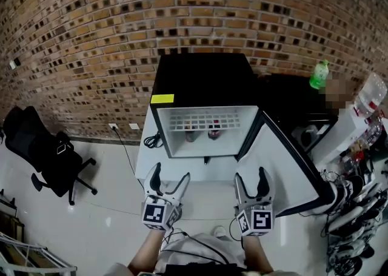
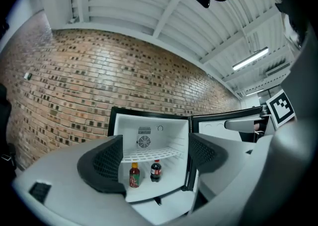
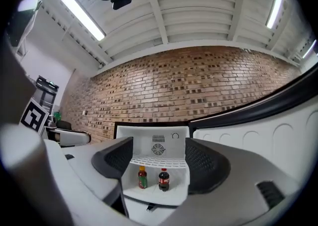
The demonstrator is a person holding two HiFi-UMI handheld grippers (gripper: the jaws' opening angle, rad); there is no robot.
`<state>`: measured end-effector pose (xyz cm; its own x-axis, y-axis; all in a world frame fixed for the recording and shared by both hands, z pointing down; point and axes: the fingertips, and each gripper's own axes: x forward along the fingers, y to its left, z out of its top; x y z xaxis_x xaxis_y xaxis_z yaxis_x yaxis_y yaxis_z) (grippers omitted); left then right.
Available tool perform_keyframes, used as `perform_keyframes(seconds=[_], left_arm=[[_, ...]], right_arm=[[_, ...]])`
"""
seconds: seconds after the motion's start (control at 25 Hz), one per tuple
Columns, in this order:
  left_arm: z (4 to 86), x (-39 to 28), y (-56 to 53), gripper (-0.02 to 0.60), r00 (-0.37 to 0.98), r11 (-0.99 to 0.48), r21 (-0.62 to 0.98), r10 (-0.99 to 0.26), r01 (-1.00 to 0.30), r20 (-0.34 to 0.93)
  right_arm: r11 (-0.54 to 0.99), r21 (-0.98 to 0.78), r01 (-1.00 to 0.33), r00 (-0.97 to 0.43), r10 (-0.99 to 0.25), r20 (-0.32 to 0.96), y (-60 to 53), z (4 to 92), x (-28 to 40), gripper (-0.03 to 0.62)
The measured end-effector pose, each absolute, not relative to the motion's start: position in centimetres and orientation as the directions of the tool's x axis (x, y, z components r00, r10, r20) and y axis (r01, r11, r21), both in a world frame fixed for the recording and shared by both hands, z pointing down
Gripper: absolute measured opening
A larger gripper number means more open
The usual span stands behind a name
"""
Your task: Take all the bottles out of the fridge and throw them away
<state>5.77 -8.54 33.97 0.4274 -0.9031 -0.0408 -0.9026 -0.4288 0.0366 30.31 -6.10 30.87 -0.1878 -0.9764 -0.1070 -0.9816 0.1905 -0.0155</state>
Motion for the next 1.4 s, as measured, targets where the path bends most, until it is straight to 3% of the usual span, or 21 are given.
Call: perform_keyframes(seconds=[0.48, 0.92, 1.4], left_arm=[[34.0, 5.8, -7.9, 0.391, 0.429, -0.430, 0.049, -0.903, -0.901, -0.033], [33.0, 5.6, -8.2, 0.390, 0.448, -0.455, 0.076, -0.890, -0.888, -0.087], [35.5, 5.1, -10.5, 0.390, 0.470, -0.470, 0.045, -0.882, -0.881, -0.018]], right_arm=[[0.234, -0.094, -0.968, -0.226, -0.970, -0.088, -6.4, 31.7, 29.1, 0.356], [0.272, -0.056, -0.961, -0.269, -0.961, -0.067, -7.2, 32.8, 27.8, 0.356], [0.352, -0.139, -0.925, -0.359, -0.933, 0.024, -10.5, 37.7, 25.4, 0.356]])
